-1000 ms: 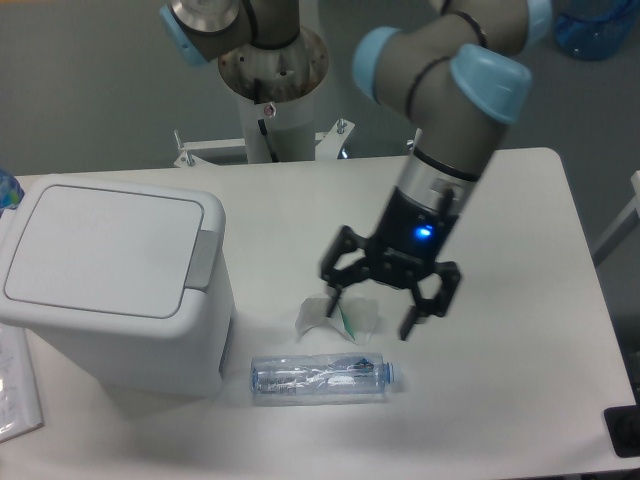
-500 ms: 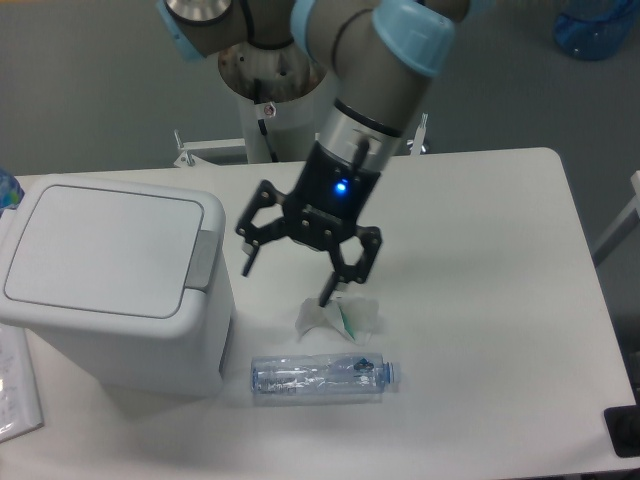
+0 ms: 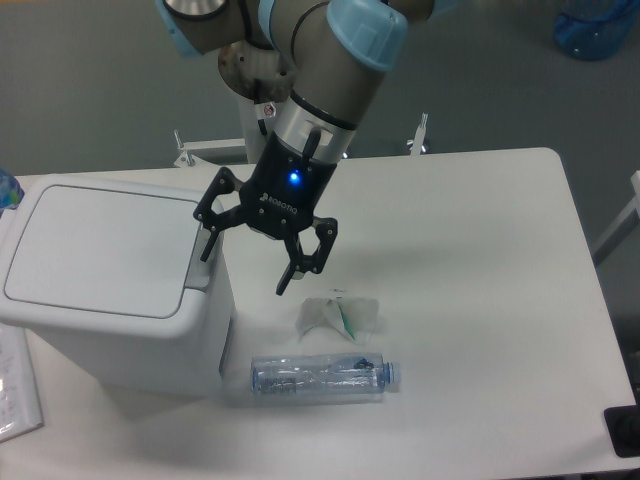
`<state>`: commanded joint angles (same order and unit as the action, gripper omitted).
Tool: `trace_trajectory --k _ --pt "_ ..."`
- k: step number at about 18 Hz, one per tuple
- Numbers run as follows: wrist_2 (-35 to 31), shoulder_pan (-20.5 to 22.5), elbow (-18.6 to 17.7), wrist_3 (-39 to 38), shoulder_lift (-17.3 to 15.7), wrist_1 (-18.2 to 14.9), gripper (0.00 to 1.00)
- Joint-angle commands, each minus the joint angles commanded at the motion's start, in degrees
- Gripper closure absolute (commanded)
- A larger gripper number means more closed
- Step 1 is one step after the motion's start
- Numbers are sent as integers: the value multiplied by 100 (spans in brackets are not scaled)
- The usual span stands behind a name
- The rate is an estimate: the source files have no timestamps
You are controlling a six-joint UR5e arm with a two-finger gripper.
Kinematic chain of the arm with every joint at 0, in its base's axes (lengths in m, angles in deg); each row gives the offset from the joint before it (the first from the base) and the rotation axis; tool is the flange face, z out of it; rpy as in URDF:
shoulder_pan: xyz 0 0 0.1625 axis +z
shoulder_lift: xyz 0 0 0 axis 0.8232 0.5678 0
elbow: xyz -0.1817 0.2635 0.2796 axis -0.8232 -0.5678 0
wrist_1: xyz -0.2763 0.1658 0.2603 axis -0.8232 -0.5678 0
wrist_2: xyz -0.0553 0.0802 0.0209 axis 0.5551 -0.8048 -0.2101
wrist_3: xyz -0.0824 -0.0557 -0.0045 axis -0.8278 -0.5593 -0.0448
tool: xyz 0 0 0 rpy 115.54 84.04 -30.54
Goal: Open the trash can
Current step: 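Push the gripper against the trash can lid to flip it open, then withdraw the gripper away from the opened trash can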
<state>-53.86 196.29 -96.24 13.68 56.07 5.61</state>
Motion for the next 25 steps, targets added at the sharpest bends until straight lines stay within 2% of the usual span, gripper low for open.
trace_trajectory --k 13,18,22,25 --pt "-9 0 8 -9 26 9 0" --pt "0 26 201 44 53 150 0" --pt "-9 236 246 236 166 650 0" --pt "-18 526 255 842 298 774 0"
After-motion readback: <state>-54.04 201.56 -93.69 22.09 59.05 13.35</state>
